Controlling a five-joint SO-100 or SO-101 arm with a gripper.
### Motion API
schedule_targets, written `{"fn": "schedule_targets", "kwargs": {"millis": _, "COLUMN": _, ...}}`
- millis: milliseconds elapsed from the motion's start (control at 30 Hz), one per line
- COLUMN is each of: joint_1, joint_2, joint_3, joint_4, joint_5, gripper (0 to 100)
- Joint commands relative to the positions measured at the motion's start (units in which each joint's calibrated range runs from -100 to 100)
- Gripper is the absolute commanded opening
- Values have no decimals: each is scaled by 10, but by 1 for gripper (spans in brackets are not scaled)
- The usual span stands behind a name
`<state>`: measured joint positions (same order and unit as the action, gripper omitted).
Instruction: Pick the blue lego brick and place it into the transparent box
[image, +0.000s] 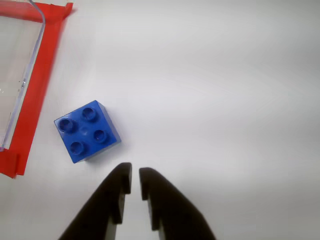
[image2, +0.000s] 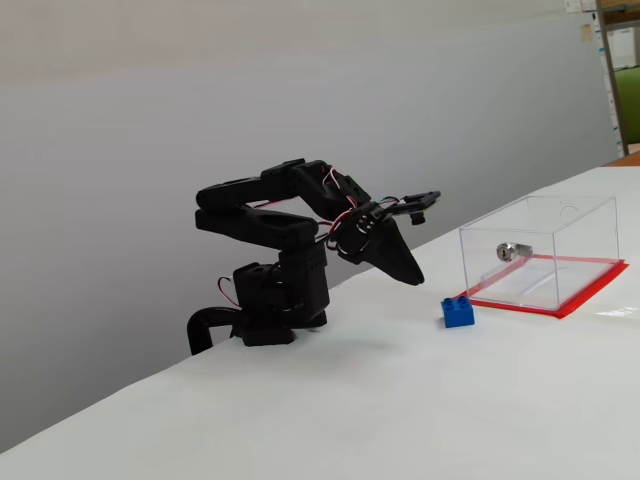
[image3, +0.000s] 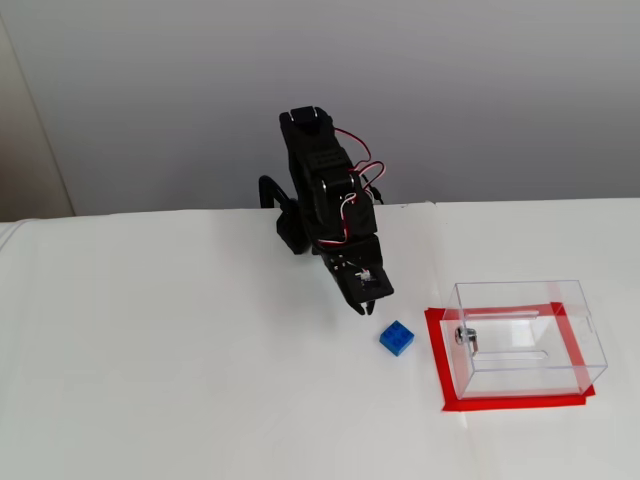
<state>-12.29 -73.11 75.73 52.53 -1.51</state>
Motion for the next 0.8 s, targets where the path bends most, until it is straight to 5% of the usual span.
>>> {"fn": "schedule_targets", "kwargs": {"millis": 0, "joint_1": -22, "joint_2": 17, "joint_3": -24, "joint_4": -34, "joint_5": 3, "gripper": 2}}
{"fn": "schedule_targets", "kwargs": {"millis": 200, "joint_1": -29, "joint_2": 52, "joint_3": -27, "joint_4": -41, "joint_5": 3, "gripper": 3}}
{"fn": "schedule_targets", "kwargs": {"millis": 467, "joint_1": -45, "joint_2": 78, "joint_3": -31, "joint_4": -41, "joint_5": 3, "gripper": 29}}
{"fn": "schedule_targets", "kwargs": {"millis": 767, "joint_1": -80, "joint_2": 84, "joint_3": -32, "joint_4": -41, "joint_5": 2, "gripper": 32}}
